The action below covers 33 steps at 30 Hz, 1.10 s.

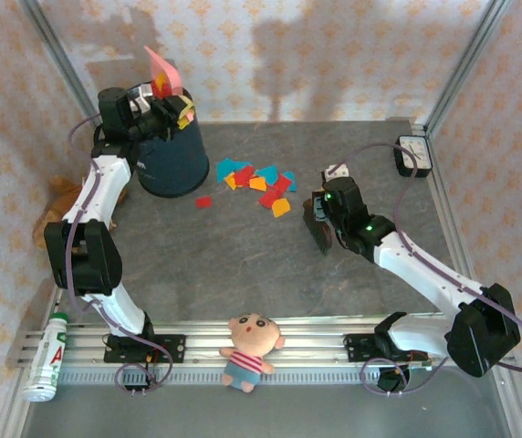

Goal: Sweep away the paper scraps from the table

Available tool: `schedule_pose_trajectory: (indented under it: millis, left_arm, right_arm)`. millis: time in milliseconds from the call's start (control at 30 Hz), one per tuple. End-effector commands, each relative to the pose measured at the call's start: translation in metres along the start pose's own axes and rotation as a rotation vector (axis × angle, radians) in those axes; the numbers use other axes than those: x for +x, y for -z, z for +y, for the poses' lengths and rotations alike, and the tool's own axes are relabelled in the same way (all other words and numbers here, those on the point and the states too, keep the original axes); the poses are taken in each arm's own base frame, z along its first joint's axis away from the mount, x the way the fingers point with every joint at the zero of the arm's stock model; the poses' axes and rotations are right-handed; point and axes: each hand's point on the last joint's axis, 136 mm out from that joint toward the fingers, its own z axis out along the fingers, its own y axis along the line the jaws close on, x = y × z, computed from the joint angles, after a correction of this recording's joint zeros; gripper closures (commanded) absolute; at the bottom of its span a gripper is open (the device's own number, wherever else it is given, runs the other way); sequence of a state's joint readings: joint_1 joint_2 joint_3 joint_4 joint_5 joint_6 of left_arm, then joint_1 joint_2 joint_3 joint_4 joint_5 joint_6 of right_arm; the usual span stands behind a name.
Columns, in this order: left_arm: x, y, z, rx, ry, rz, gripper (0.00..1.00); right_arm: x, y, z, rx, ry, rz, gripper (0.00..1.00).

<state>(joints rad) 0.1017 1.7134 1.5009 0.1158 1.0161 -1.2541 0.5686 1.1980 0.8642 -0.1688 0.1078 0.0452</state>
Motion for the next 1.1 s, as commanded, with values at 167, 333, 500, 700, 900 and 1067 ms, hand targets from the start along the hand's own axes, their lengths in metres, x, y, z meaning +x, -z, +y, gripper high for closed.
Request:
schedule_pose_trajectory:
  millis: [167, 333, 500, 700, 900, 1067]
  left_arm:
    - [0.000, 0.014, -0.041, 0.147, -0.024, -0.020, 1.00]
    - [-0.004, 0.012, -0.045, 0.232, 0.044, -0.019, 1.00]
    - [-0.008, 0.015, -0.048, 0.302, 0.101, -0.031, 1.00]
    - [-0.009, 0.018, -0.048, 0.347, 0.154, -0.045, 1.00]
    - [-0.012, 0.022, -0.049, 0.426, 0.237, -0.046, 1.00]
    - [-0.011, 0.027, -0.056, 0.495, 0.271, -0.035, 1.00]
  right_arm:
    - [0.003, -0.001, 0.000, 0.000, -0.007, 0.032, 1.00]
    - [0.005, -0.002, 0.001, -0.004, -0.008, 0.036, 1.00]
    - [0.006, -0.002, 0.000, -0.003, -0.008, 0.038, 1.00]
    - [0.007, -0.001, 0.000, -0.001, -0.006, 0.039, 1.00]
    - [0.007, -0.002, 0.000, -0.005, -0.009, 0.038, 1.00]
    - [0.008, -0.002, 0.001, -0.009, -0.012, 0.040, 1.00]
